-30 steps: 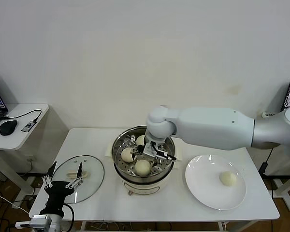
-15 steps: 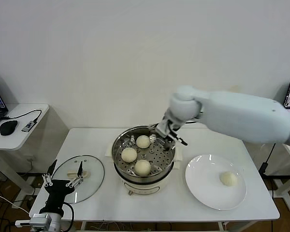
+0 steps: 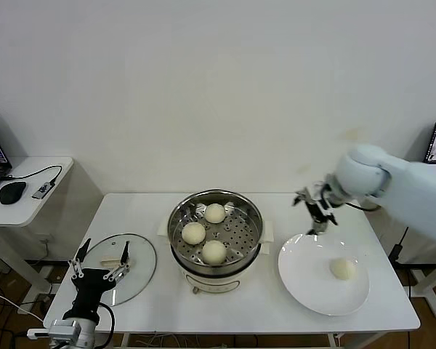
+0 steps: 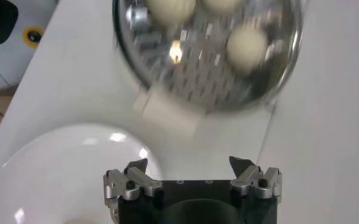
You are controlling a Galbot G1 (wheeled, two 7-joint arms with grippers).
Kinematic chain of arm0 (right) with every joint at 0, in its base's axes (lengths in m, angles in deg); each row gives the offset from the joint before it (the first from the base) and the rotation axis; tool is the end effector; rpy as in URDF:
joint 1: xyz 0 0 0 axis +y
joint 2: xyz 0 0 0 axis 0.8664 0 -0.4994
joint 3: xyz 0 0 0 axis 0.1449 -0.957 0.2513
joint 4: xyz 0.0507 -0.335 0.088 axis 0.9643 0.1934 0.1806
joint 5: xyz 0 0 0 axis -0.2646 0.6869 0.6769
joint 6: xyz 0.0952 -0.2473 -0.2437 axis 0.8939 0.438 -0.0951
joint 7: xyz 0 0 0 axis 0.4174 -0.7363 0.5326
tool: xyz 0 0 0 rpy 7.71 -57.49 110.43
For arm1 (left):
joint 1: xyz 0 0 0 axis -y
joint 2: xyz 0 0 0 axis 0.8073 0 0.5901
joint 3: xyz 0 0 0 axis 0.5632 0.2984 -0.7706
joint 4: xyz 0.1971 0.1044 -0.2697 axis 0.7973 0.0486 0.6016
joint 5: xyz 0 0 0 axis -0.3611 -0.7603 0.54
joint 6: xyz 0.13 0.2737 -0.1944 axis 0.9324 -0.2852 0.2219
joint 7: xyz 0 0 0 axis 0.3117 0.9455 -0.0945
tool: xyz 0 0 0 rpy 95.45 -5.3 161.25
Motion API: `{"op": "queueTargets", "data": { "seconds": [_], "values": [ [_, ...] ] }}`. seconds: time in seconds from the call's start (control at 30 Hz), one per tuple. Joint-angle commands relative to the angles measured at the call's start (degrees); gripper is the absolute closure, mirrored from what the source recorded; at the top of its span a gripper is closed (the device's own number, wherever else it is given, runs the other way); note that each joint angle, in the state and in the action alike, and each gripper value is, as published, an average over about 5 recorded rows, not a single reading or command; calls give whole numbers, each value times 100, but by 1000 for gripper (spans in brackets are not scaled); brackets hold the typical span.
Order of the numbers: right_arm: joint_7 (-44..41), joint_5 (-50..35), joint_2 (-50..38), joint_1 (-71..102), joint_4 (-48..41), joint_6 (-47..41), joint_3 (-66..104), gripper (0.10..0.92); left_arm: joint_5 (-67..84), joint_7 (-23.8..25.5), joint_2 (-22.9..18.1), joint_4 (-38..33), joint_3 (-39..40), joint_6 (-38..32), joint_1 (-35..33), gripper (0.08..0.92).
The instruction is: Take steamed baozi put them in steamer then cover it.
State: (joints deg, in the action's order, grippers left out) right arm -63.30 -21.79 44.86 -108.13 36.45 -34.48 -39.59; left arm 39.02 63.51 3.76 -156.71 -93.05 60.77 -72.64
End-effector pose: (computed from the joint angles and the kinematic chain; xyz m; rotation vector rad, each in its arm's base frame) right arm 0.4598 -0.1145 -0.0821 1.2684 -1.4123 1.5615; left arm 0.1629 0.0814 -0.2759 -0.0217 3.1139 0.3228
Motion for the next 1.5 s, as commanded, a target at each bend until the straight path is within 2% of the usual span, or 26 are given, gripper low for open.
{"op": "queueTargets", "data": {
  "seconds": [0.03, 0.47, 1.13, 1.37, 1.5],
  "values": [
    [-9, 798, -953, 2774, -134, 62, 2072, 203, -3, 0, 7, 114, 17, -2, 1, 177],
    [182, 1312, -278, 3578, -1147, 163, 2632, 203, -7, 4, 1, 151, -24, 0, -41, 177],
    [374, 1539, 234, 3898, -1683, 230, 2867, 209, -8, 6, -36, 123, -77, -4, -70, 177],
    [406, 1541, 313, 3895, -1703, 191, 2874, 282, -8, 3, -39, 117, -79, -9, -71, 177],
    [422, 1538, 319, 3884, -1696, 176, 2873, 358, -7, 3, -40, 104, -79, -10, -70, 177]
  ]
}}
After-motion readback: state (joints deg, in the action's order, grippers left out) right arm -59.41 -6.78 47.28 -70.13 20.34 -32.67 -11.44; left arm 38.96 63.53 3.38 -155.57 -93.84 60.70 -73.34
